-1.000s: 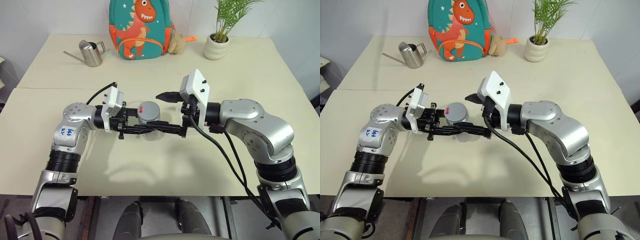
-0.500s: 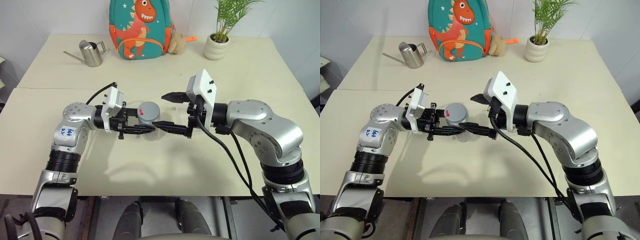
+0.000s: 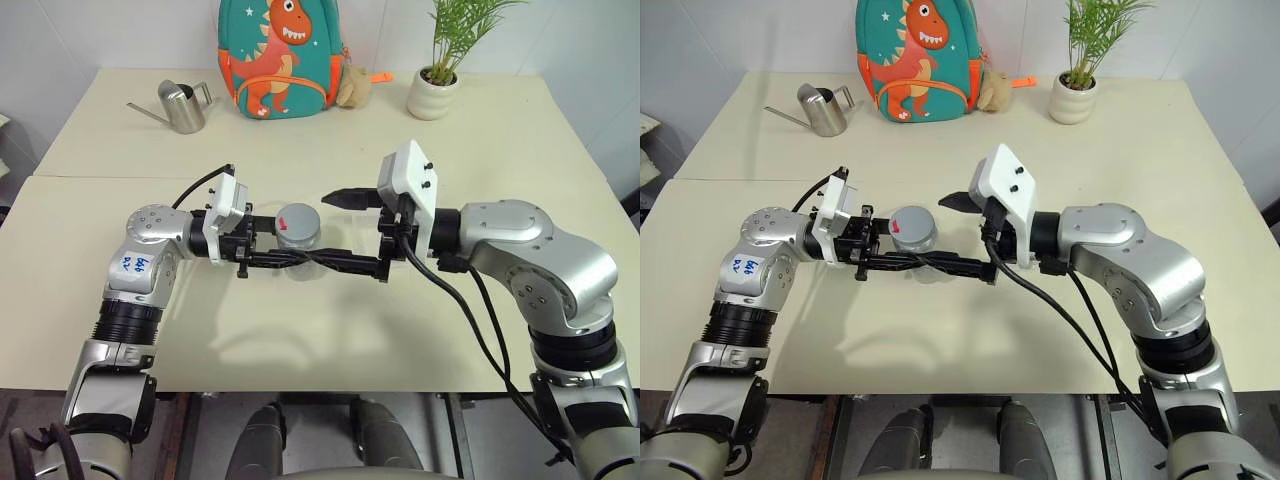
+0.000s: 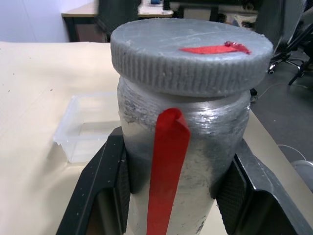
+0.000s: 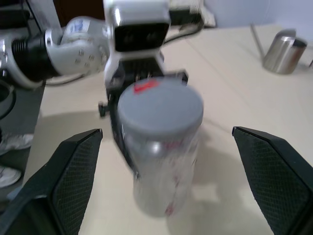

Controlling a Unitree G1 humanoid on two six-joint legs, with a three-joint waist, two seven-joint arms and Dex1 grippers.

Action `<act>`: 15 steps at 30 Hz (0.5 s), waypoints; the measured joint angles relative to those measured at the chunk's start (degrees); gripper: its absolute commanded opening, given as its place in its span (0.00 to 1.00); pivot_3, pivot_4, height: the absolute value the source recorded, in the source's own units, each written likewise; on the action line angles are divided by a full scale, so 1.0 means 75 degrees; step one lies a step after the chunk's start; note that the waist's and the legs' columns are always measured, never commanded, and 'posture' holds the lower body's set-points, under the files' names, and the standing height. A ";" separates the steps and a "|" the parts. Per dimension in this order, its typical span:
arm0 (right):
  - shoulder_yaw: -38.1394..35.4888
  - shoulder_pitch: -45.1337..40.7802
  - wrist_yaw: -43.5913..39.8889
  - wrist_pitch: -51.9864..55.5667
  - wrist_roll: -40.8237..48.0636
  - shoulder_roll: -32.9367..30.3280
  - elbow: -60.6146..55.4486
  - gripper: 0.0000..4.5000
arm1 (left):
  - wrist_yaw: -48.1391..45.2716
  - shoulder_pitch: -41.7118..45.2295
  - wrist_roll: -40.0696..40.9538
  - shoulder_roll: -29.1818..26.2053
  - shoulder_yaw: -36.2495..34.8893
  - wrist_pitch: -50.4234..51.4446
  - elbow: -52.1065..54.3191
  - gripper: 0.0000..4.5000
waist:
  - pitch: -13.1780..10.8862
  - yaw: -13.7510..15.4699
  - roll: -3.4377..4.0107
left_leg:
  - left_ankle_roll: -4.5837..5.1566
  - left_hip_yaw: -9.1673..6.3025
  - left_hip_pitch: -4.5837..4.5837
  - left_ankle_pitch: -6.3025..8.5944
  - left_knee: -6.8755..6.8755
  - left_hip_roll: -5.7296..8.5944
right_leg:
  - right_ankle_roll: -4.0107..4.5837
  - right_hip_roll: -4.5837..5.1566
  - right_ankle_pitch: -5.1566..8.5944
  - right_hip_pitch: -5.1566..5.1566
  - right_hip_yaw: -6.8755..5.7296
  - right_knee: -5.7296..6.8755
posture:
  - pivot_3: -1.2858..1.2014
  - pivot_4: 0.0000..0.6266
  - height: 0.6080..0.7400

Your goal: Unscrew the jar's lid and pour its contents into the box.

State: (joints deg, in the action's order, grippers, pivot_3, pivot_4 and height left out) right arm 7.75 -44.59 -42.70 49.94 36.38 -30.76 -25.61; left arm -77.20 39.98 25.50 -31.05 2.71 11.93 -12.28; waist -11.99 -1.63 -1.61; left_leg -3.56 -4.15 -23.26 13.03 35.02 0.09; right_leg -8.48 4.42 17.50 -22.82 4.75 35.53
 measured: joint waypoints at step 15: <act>0.0401 -0.0425 0.0022 -0.0130 -0.0279 0.0883 0.0426 1.00 | -0.0040 0.0136 -0.0019 0.0040 0.0001 -0.0101 -0.0234 0.42 | 0.0000 -0.0008 0.0000 | 0.0000 0.0000 0.0000 0.0000 0.0001 0.0000 | 0.0000 0.0000 0.0000 0.0000 0.0000 0.0003 | 0.52 0.24 1.00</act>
State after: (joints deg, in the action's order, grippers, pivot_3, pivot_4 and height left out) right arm 10.76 -47.77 -42.54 48.96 34.29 -24.13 -22.41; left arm -77.49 41.00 25.35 -30.74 2.72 11.17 -14.04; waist -11.99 -1.69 -1.60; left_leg -3.56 -4.15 -23.26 13.03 35.03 0.10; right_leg -8.48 4.42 17.50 -22.82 4.75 35.55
